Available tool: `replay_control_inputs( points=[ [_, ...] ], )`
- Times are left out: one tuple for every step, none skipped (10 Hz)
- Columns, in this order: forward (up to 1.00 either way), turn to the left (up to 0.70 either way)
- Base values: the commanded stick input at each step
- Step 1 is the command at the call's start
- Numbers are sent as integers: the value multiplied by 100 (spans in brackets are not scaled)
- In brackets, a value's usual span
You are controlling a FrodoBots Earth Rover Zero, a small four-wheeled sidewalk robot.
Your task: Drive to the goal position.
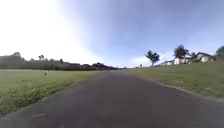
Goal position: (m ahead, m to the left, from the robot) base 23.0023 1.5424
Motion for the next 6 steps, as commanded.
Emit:
replay_control_inputs(
  points=[
    [100,0],
    [100,0],
    [100,0],
    [100,0],
    [100,11],
    [100,25]
  ],
)
